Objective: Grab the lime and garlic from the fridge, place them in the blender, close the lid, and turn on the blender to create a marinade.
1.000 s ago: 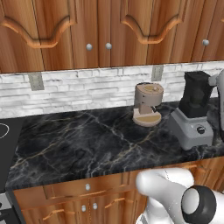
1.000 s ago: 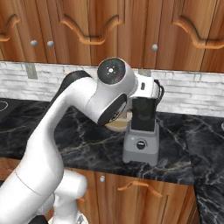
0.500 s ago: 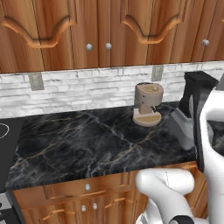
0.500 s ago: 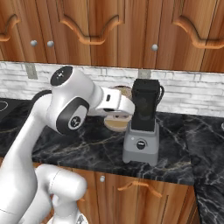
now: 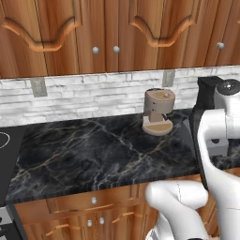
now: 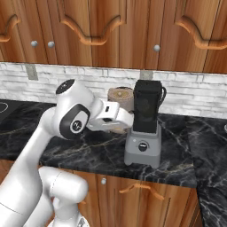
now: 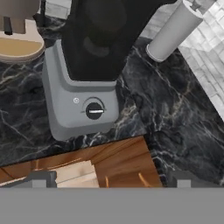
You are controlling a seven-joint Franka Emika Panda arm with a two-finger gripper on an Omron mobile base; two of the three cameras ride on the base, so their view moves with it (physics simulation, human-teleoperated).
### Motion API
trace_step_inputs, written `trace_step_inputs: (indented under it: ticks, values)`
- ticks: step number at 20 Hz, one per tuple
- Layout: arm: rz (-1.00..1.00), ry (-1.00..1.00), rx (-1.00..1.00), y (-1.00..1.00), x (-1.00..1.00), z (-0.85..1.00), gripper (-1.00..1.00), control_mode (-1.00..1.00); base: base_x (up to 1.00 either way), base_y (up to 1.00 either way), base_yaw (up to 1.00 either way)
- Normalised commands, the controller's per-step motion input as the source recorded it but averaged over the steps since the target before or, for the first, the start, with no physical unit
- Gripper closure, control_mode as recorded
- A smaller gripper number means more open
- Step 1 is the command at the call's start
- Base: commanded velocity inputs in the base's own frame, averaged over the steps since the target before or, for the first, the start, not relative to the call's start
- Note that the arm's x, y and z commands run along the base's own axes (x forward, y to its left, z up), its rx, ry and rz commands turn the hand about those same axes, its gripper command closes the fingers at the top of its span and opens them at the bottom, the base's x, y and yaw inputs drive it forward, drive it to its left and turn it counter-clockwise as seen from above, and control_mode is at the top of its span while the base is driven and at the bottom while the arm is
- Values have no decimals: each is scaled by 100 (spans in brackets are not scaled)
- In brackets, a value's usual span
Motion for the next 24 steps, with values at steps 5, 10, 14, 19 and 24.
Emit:
trace_step_inputs:
  ticks: [5, 10, 14, 19, 24]
  values:
    - [-1, 7, 0, 0, 30, -39, -100, -100, 0, 0, 0]
    - [-1, 1, 0, -10, 14, -35, -100, -100, 0, 0, 0]
    - [0, 0, 0, -17, 4, -35, -100, -100, 0, 0, 0]
    - [0, -1, 0, -14, 13, -19, -100, -100, 0, 0, 0]
    - [-1, 0, 0, -17, 25, -1, -100, -100, 0, 0, 0]
